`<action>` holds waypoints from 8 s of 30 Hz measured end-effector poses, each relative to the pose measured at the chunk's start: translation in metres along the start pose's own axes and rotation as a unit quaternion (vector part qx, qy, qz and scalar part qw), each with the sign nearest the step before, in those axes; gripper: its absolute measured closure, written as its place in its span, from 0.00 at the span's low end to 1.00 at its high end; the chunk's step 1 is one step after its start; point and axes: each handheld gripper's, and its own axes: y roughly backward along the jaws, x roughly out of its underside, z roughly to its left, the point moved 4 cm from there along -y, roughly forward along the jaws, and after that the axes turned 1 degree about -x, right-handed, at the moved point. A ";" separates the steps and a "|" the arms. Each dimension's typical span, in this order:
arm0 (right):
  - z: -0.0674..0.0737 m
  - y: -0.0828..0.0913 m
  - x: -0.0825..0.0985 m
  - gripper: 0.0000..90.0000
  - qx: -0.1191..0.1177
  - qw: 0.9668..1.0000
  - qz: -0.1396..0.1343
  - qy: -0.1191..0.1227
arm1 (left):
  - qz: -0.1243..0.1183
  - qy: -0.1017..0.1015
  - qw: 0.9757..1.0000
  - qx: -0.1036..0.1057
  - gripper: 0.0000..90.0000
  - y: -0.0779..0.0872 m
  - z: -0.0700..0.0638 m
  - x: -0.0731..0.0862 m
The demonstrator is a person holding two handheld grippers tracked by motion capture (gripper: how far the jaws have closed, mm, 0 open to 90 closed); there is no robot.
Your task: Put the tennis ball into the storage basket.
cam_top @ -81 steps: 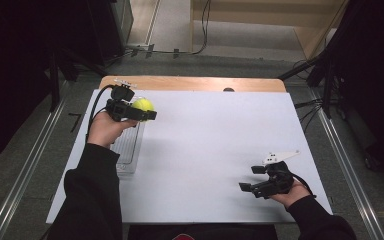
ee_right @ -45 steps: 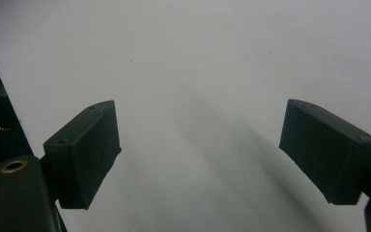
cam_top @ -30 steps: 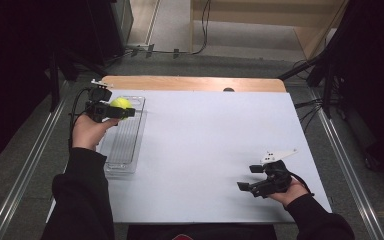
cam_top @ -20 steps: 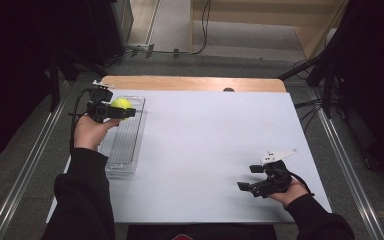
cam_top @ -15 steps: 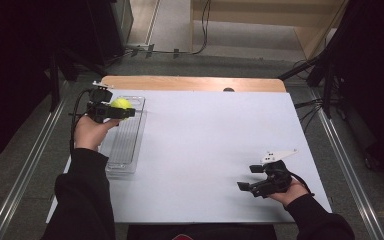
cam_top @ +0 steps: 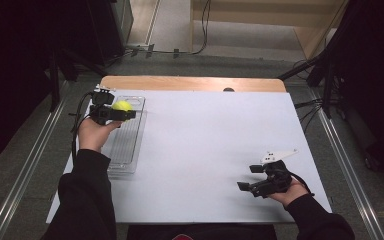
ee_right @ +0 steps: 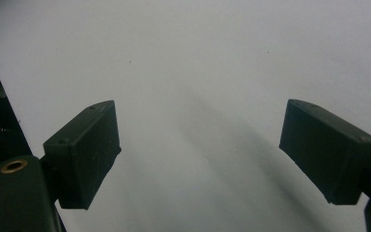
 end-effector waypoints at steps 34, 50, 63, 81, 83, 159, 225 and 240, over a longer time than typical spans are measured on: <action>0.000 0.000 0.000 0.14 0.000 1.000 0.000 0.000 | 0.031 0.022 0.999 -0.014 0.28 -0.028 0.003 0.014; 0.001 0.000 0.000 0.14 0.000 1.000 0.000 -0.002 | 0.003 0.041 0.999 0.005 0.22 -0.015 0.005 0.007; 0.000 0.000 0.000 0.14 0.001 1.000 -0.001 -0.002 | 0.001 0.026 1.000 0.005 0.22 0.001 -0.006 -0.005; 0.001 0.000 0.000 0.14 0.001 1.000 0.000 -0.002 | 0.011 0.000 0.998 0.058 0.22 0.009 -0.035 -0.014; 0.000 0.000 0.000 0.14 0.001 1.000 -0.001 -0.001 | 0.012 -0.003 0.998 0.065 0.22 0.009 -0.038 -0.015; -0.001 0.003 0.001 0.14 0.002 1.000 -0.005 -0.003 | 0.017 -0.094 0.978 0.188 0.22 -0.001 -0.118 0.041; -0.002 0.003 0.000 0.14 0.005 1.000 -0.009 -0.009 | 0.010 -0.141 0.968 0.206 0.22 0.015 -0.121 0.107; -0.002 0.003 0.000 0.14 0.007 1.000 -0.009 -0.010 | 0.017 -0.139 0.966 0.215 0.22 0.022 -0.117 0.120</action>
